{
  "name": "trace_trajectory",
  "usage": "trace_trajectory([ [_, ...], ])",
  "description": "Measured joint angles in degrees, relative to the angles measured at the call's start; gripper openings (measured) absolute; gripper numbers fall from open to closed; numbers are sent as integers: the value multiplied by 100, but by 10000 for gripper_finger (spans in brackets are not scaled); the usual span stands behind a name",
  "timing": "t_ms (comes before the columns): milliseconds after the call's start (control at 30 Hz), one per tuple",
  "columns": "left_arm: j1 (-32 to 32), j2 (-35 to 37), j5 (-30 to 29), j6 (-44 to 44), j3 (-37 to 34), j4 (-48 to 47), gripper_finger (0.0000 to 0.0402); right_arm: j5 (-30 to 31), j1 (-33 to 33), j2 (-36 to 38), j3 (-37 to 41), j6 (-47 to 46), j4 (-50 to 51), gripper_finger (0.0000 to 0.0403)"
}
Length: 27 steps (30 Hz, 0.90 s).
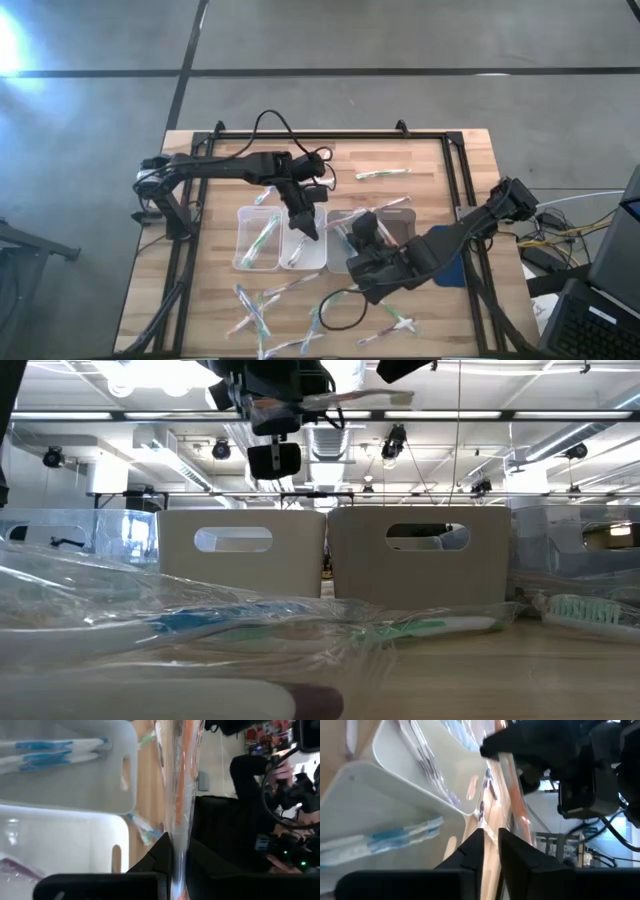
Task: Pick & Place Toothbrushes
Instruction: Put the orange toothbrush into the black bin
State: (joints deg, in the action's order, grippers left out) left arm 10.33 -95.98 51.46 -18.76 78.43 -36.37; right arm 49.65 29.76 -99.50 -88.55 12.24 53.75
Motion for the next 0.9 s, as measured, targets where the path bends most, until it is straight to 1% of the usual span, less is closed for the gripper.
trace_trajectory([
  [100, 0, 0, -17, -288, 0, 271, 30, 0, 1, 0, -10, 31, -228, 79],
  [267, 2, 0, -76, -699, 0, 625, 30, 2, -42, 0, 1, 500, -516, 118],
  [467, -10, 0, -121, -765, -2, 636, 30, 2, -177, 0, 9, 764, -516, 152],
  [700, -44, 0, -131, -689, -2, 640, 30, 2, -429, 0, 11, 842, -520, 175],
  [900, -44, 0, -138, -660, -2, 640, 30, 0, -671, 0, 13, 813, -531, 174],
])
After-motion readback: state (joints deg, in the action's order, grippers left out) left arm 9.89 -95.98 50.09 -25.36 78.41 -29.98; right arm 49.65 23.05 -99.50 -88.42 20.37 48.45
